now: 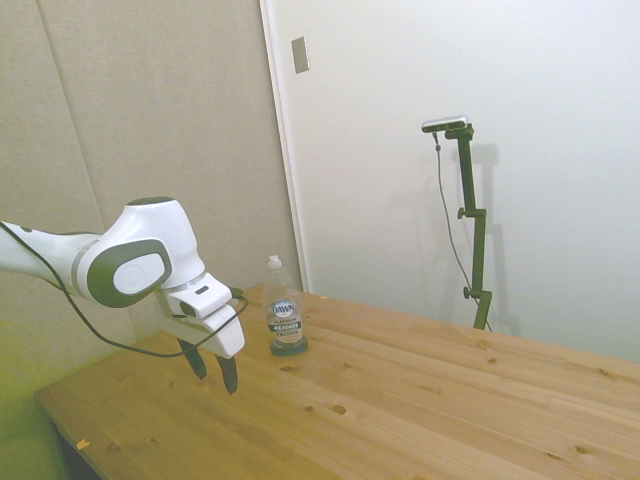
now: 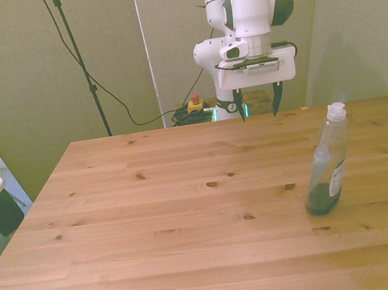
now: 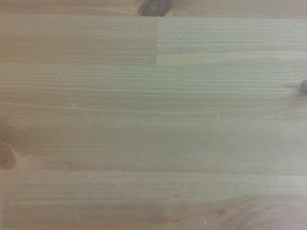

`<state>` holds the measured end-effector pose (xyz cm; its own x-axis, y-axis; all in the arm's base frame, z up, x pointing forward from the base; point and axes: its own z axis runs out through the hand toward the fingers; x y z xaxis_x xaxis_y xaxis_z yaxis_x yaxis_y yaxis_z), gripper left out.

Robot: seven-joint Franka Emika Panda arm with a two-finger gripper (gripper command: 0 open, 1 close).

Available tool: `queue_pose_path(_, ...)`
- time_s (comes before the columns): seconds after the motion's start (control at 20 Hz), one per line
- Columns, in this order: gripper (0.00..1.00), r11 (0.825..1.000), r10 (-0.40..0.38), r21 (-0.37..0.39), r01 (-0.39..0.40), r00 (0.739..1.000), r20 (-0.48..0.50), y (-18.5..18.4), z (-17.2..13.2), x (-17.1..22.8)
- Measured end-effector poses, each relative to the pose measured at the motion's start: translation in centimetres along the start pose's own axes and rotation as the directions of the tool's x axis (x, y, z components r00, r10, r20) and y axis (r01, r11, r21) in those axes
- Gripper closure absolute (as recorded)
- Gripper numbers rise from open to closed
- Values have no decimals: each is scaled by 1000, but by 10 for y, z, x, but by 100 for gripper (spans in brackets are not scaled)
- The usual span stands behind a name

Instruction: Knock down the dish soap

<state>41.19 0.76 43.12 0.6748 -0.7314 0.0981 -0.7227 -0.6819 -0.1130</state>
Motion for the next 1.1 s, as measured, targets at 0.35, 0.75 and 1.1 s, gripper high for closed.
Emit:
queue_pose_path(0.35,100,999,-33,17,34,999,-26,7,-14,15)
queue_pose_path(0.75,100,989,-114,76,123,986,-120,-29,-37,56)
queue_pose_path(1.1,100,980,-174,74,182,979,-107,-85,-20,79)
